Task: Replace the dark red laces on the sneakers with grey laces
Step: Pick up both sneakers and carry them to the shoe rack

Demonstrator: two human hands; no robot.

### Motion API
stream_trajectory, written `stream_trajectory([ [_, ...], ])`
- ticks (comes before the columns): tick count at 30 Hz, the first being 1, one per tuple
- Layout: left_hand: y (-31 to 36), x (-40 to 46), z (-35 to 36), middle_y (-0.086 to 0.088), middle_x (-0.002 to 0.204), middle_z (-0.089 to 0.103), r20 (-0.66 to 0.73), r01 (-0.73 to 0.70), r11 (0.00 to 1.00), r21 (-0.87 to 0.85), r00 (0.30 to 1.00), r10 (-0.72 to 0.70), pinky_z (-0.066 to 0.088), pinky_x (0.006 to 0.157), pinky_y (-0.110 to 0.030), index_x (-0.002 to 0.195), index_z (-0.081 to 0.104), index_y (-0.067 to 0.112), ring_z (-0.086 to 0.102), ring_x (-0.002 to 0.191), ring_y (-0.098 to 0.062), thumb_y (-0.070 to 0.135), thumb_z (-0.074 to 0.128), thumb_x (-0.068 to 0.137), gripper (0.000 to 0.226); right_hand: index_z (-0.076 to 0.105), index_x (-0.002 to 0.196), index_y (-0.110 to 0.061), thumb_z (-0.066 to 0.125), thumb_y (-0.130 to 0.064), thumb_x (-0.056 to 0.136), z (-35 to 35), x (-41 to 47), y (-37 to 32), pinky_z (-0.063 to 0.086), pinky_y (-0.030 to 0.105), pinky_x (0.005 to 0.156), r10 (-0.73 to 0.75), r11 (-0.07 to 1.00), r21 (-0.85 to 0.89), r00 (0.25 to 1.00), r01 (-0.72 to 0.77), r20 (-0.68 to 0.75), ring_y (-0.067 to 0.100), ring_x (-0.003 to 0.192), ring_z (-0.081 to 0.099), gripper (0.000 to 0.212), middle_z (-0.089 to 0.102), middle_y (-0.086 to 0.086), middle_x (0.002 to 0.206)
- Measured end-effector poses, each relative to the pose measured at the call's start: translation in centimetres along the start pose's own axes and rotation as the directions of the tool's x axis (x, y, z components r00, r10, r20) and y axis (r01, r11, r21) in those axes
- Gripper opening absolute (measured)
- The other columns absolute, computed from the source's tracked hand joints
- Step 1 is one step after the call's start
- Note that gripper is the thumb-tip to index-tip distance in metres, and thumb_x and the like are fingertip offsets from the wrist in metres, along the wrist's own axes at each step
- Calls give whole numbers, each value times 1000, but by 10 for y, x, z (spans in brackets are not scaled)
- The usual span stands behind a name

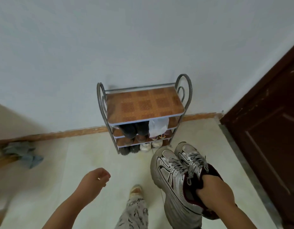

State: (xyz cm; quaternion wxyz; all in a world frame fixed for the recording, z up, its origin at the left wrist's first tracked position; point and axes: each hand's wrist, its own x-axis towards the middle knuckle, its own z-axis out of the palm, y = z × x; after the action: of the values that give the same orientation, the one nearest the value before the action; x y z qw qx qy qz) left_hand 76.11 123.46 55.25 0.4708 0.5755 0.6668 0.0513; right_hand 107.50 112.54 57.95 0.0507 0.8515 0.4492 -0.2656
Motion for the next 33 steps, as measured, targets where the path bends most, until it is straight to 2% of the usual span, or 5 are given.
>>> stream_trajectory([
  [14,143,177,-48,-3,74,62,11,-108,993,56,994,108,43,64,-29,71,59,20,59,75,-22,8,54,87,21,47,66,-23,54,-32,80,-94,168,-73,34,25,51,19,1000,17,1000,-19,11,19,69,54,18,53,-7,68],
  [19,170,212,-40,-4,74,60,-38,-45,998,37,998,46,43,62,-25,76,61,12,58,74,-20,7,53,89,16,51,70,-24,53,-34,82,-129,242,-88,43,27,63,-55,998,-29,998,56,36,20,73,55,16,53,-6,70],
  [22,184,227,-34,0,73,60,-65,6,1000,-1,998,-6,42,60,-21,70,57,20,56,70,-14,6,52,90,24,56,77,-23,53,-33,84,-147,283,-97,42,26,63,-121,991,-56,992,122,36,20,76,58,13,55,-4,72],
  [27,206,251,-28,-9,82,61,-100,81,997,-13,992,-82,45,65,-24,88,62,3,56,75,-18,9,50,91,14,66,93,-15,53,-30,86,-157,345,-125,45,27,62,-201,976,-87,980,201,5,22,81,63,21,66,2,85],
  [33,209,271,-36,-6,83,62,-94,146,989,-26,984,-148,45,67,-25,87,62,9,57,76,-17,12,50,91,13,66,99,-13,53,-30,89,-143,386,-180,43,28,65,-183,980,-73,982,186,43,26,92,63,24,67,6,98],
])
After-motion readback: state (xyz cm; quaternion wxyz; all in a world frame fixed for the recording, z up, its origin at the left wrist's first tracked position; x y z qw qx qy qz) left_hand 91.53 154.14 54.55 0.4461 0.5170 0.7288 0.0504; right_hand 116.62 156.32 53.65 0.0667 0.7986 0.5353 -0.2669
